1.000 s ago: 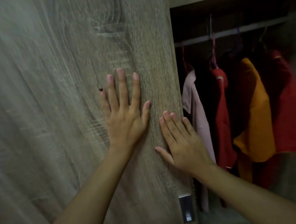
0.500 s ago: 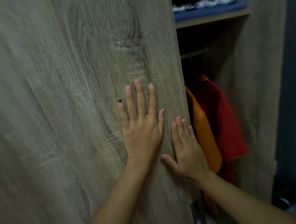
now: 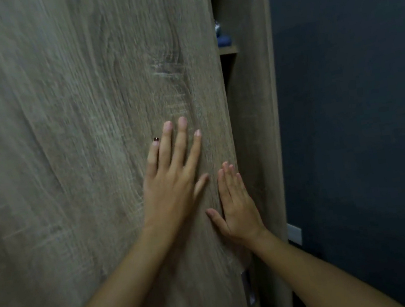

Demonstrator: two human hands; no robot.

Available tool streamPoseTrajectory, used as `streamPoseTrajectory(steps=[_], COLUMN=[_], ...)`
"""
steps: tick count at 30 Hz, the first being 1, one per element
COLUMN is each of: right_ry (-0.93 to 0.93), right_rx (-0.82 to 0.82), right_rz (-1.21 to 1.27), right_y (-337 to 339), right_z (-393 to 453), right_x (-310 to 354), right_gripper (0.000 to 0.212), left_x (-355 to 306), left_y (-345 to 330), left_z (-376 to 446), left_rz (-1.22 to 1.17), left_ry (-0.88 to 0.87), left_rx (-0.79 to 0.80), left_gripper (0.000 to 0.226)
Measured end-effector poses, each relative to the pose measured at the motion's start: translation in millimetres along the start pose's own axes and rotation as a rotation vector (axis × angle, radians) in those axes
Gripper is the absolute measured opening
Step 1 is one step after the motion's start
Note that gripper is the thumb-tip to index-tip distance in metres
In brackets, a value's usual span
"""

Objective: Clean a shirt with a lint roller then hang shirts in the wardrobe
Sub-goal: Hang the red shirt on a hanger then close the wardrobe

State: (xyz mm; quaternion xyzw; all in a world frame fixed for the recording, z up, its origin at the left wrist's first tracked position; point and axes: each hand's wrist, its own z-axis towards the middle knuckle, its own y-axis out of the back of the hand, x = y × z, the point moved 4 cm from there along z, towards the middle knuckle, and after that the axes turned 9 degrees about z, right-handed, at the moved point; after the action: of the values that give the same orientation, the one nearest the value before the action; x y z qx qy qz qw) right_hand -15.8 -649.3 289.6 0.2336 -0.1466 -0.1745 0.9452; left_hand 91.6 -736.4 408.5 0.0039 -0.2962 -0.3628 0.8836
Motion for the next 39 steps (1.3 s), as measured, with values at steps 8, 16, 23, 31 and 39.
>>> streamPoseTrajectory(steps=[8, 16, 23, 31, 39], right_ry=[-0.005, 0.007, 0.038, 0.058, -0.011], right_rx=[0.02, 0.02, 0.051, 0.04, 0.141], right_rz=[0.021, 0.044, 0.037, 0.07, 0.036], right_y=[18.8, 25.2, 22.4, 20.8, 33.8], right_z=[7.0, 10.3, 8.6, 8.1, 4.6], right_x=[-67.1, -105.7, -113.4, -115.6, -106.4], right_gripper=[0.102, 0.102, 0.102, 0.102, 0.1], left_x=[-41.7, -75.7, -80.8, -82.2, -81.3], left_y=[-12.3, -18.9, -18.3, -18.2, -12.3], left_z=[34.8, 54.9, 57.6, 56.9, 55.8], left_rz=[0.081, 0.099, 0.147, 0.143, 0.129], left_ry=[-0.109, -0.099, -0.081, -0.068, -0.061], left_rx=[-0.01, -0.041, -0.036, -0.019, 0.07], left_gripper=[0.084, 0.082, 0.08, 0.079, 0.081])
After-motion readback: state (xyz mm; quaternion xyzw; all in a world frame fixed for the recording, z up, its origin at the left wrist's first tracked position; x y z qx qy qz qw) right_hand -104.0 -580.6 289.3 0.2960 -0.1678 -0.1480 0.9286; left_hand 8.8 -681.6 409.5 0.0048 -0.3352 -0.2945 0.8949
